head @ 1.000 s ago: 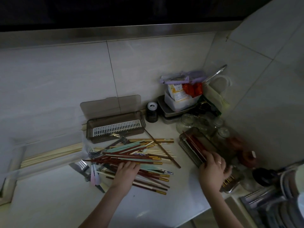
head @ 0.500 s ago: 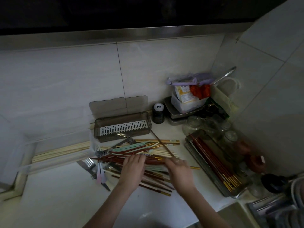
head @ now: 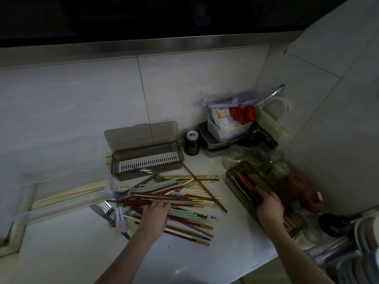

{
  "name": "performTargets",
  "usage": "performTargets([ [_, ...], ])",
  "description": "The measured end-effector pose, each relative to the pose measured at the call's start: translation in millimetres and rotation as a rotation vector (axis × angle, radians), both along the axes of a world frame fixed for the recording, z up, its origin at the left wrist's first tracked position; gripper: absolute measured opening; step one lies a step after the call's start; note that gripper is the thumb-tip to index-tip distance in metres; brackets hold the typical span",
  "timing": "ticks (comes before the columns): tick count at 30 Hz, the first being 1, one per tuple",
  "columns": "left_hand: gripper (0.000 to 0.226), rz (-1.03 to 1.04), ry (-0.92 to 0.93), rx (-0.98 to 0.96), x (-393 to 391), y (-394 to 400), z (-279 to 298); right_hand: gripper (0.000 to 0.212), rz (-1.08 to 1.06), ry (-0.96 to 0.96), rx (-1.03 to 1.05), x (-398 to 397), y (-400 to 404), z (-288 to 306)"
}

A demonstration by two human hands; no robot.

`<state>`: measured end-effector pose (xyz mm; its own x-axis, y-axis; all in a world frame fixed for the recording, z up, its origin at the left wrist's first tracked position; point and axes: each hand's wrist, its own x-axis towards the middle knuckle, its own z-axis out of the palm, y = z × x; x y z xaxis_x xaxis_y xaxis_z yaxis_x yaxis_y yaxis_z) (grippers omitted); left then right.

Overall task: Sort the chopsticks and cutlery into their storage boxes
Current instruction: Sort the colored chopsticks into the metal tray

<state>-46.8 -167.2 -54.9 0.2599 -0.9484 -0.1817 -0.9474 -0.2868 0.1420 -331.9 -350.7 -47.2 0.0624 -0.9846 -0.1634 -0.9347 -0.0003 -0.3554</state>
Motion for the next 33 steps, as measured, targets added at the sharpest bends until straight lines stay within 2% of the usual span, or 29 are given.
performTargets([
  [2, 0.025, 0.005, 0.015, 0.007, 1.1, -1.3, 1.1, 0.052, 0.030, -0.053, 0.002, 1.9, -2.6, -3.7],
  [4, 0.022, 0.010, 0.027, 0.005, 1.4, -1.3, 2.2, 0.042, 0.039, -0.226, 0.063, 3.4, -5.3, -2.3],
  [6, 0.021, -0.013, 0.023, 0.007, 0.2, -0.8, 3.3, 0.034, 0.037, -0.317, 0.132, 1.9, -11.6, -2.0],
  [11, 0.020, 0.003, 0.032, -0.075, 1.5, -0.2, 3.0, 0.029, -0.011, -0.139, 0.099, -10.5, -18.7, -6.5],
  [15, 0.036, 0.006, -0.027, -0.035, 4.9, -0.2, 2.7, 0.031, -0.017, 0.070, 0.064, -13.9, -17.9, -12.9],
  [19, 0.038, -0.033, -0.019, -0.013, 5.8, -0.6, 1.2, 0.031, 0.030, -0.085, -0.123, 15.2, -6.6, 7.0],
  [22, 0.048, -0.066, 0.010, -0.167, 7.5, 2.1, 3.8, 0.029, 0.262, -0.226, -0.309, 52.0, 20.0, 23.9],
  [24, 0.061, -0.147, -0.039, -0.228, 6.8, 2.5, 1.7, 0.031, 0.528, -0.276, -0.270, 79.9, 41.4, 30.7],
  [26, 0.061, -0.216, -0.034, -0.278, 2.9, 1.4, 2.2, 0.035, 0.757, -0.253, -0.201, 106.4, 59.6, 29.1],
  [28, 0.057, -0.244, -0.036, -0.321, -4.4, -0.8, 5.4, 0.033, 0.924, -0.135, -0.219, 125.9, 74.6, 21.2],
  [30, 0.056, -0.248, -0.049, -0.358, -9.5, -2.6, 8.6, 0.030, 0.951, -0.052, -0.203, 135.5, 84.4, 14.8],
  [33, 0.049, -0.185, -0.035, -0.419, -9.2, -4.9, 13.1, 0.025, 0.933, -0.035, -0.202, 126.9, 82.3, 13.9],
])
